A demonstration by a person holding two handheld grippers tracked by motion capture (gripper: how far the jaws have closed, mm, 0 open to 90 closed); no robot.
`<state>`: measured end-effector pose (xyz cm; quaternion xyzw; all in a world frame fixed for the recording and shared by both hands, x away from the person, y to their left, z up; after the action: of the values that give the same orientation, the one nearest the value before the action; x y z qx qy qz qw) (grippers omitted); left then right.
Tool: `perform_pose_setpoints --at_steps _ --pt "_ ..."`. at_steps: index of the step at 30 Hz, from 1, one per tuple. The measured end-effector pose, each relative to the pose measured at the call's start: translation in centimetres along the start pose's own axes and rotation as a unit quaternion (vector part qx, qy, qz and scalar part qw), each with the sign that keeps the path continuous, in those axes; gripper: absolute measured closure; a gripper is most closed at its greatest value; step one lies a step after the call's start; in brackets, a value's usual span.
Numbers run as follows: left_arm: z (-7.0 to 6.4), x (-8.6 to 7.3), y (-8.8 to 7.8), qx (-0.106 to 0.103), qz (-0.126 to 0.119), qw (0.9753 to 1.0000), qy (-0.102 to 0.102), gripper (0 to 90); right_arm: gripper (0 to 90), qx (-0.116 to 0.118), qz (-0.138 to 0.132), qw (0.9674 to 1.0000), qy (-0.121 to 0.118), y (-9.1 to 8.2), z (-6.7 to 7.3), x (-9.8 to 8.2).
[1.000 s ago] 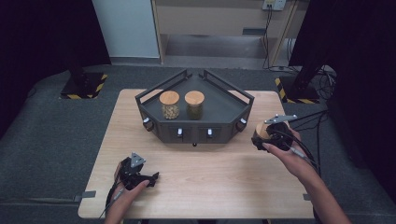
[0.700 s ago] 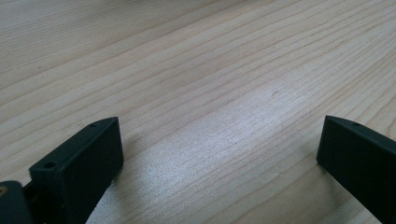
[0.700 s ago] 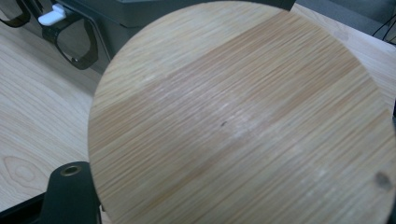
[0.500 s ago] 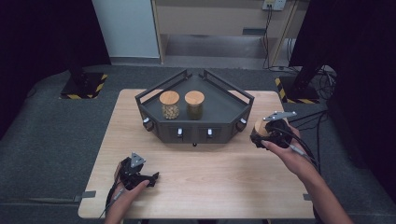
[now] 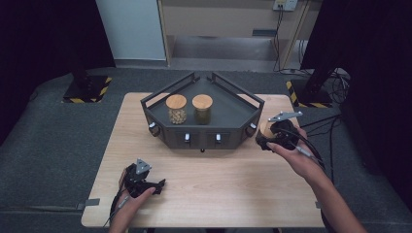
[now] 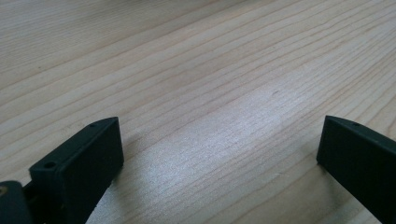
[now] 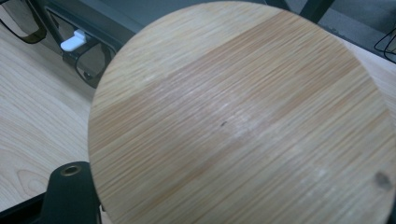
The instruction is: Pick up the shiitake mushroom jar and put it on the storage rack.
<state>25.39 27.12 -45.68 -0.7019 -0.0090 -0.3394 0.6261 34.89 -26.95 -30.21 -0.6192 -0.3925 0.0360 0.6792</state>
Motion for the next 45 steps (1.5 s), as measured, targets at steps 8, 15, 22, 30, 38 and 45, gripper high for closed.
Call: perform_pose_setpoints --at_steps 8,15,22,30,38,45 --pt "0.0 0.0 0.0 0.000 0.000 1.0000 0.000 0.0 25.4 -0.005 0.000 1.0000 -0.003 0.1 0.5 1.2" --pt "0.0 0.0 0.0 0.000 0.000 1.0000 0.000 0.0 25.4 -0.004 -0.004 1.0000 -0.006 0.1 0.8 1.7" --pt "0.0 0.0 0.0 0.000 0.000 1.0000 0.000 0.0 25.4 -0.007 -0.006 0.9999 -0.009 -0.3 1.3 2.9" --pt "0.0 0.0 0.0 0.000 0.000 1.0000 0.000 0.0 25.4 -0.009 -0.005 0.9999 -0.007 -0.6 1.5 3.7" --pt "0.0 0.0 0.0 0.000 0.000 1.0000 0.000 0.0 25.4 -0.009 -0.004 0.9999 -0.006 -0.5 1.5 4.6" --pt "0.0 0.0 0.0 0.000 0.000 1.0000 0.000 0.0 25.4 -0.007 -0.005 0.9999 -0.008 -0.3 1.8 5.6"
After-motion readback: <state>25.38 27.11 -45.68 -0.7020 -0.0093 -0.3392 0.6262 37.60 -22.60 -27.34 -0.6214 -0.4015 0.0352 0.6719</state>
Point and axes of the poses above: each handheld gripper's, and its own axes: y roughly forward along the jaws, x roughly out of its top, z roughly to its left, the point moved 2 cm from there along y, roughly forward along the jaws, and after that the axes turned 15 degrees about z, right-handed, at the moved point
